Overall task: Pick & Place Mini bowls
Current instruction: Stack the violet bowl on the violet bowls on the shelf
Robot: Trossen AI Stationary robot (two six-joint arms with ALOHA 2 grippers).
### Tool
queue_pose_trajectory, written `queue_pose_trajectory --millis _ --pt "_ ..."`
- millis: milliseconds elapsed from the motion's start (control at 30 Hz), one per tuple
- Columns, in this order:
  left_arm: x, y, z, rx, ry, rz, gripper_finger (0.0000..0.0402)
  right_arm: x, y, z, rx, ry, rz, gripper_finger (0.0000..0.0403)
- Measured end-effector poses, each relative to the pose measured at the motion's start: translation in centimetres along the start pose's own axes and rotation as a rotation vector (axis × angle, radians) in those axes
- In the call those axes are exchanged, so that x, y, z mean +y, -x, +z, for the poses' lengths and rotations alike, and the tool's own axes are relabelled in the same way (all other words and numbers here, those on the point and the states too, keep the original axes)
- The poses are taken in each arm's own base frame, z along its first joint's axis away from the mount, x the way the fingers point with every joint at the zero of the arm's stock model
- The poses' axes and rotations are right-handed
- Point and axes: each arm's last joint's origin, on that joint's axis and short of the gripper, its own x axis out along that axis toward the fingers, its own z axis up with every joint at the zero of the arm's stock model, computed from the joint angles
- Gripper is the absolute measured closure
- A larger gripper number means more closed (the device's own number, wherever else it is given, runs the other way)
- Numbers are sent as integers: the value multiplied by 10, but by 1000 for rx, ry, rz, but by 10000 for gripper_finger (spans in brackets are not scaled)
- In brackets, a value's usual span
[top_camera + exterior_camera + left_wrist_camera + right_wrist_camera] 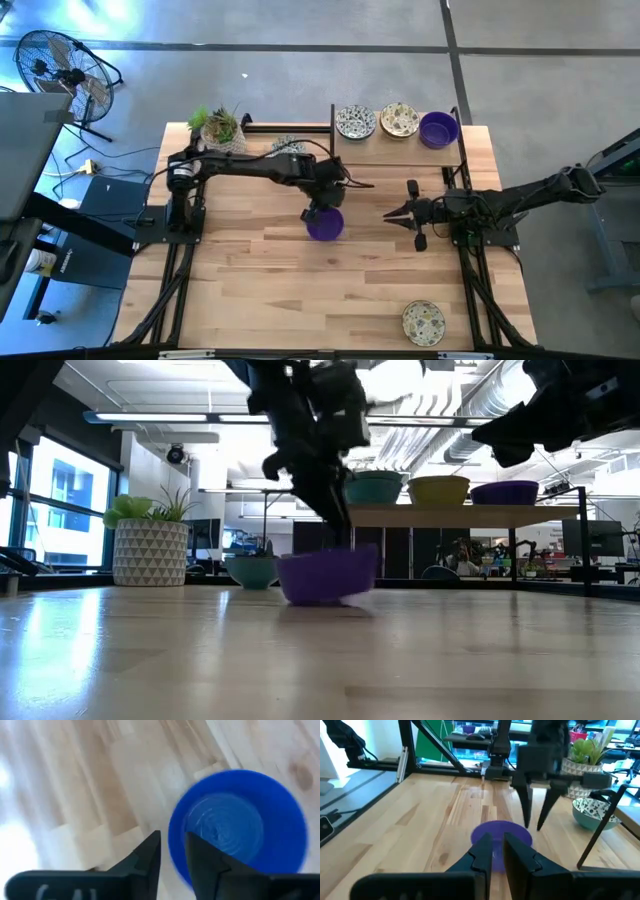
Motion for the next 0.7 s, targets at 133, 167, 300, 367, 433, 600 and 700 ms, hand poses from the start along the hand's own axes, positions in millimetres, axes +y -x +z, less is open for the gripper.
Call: queue_pose_trajectory --millis 133,167,300,367,433,600,700 --pt "-11 14 8 -9 -64 64 365 0 0 2 -18 -2 14 375" --pt "-16 16 7 -6 -70 63 379 0 0 2 -24 -3 16 377" --pt "-30 19 3 -61 -75 115 394 1 0 6 -59 -4 37 387" --pt "-39 20 -8 -86 -60 137 394 1 0 8 -81 -5 40 395" --pt "-45 20 -17 -162 -43 169 399 1 0 9 -92 -4 38 401" --pt "-66 23 -47 -401 -12 256 400 0 0 8 -87 4 7 402" --pt "-78 19 -68 -533 16 311 401 0 -2 6 -70 14 -13 402"
